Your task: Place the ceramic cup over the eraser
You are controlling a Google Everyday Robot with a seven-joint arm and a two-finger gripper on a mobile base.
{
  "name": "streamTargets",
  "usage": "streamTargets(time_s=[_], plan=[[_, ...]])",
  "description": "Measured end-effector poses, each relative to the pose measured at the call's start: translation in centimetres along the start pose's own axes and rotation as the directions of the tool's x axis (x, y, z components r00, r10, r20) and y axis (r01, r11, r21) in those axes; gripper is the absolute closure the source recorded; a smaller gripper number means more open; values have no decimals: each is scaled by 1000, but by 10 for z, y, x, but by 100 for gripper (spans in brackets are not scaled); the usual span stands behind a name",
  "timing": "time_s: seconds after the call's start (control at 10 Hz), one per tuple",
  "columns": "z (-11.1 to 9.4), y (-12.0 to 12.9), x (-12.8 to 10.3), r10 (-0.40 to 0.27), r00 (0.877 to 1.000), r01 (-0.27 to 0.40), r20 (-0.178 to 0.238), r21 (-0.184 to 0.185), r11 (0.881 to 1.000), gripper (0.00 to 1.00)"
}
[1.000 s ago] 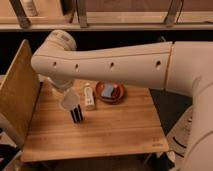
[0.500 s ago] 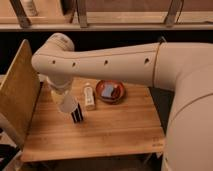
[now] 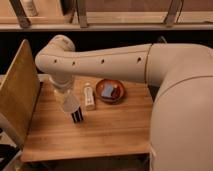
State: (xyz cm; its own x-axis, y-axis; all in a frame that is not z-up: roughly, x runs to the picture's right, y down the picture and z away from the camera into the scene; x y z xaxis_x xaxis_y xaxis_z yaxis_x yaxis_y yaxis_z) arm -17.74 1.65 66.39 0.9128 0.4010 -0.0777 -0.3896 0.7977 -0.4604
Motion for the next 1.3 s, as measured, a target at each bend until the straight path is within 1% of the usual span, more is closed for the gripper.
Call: streamTargets(time_s=[0.3, 0.5, 0.7, 1.0, 1.2, 1.3], plan=[[10, -11, 7, 25, 1000, -25, -17, 4, 1000, 100], [18, -14, 11, 43, 999, -43, -21, -6, 999, 100], [30, -12, 16, 60, 998, -61, -27, -28, 998, 100], [50, -3, 22, 82, 996, -83, -26, -76, 994, 100], [62, 4, 22, 99, 995, -99, -7, -113, 989, 100], [71, 9, 21, 106, 994, -104, 8, -139, 985, 100]])
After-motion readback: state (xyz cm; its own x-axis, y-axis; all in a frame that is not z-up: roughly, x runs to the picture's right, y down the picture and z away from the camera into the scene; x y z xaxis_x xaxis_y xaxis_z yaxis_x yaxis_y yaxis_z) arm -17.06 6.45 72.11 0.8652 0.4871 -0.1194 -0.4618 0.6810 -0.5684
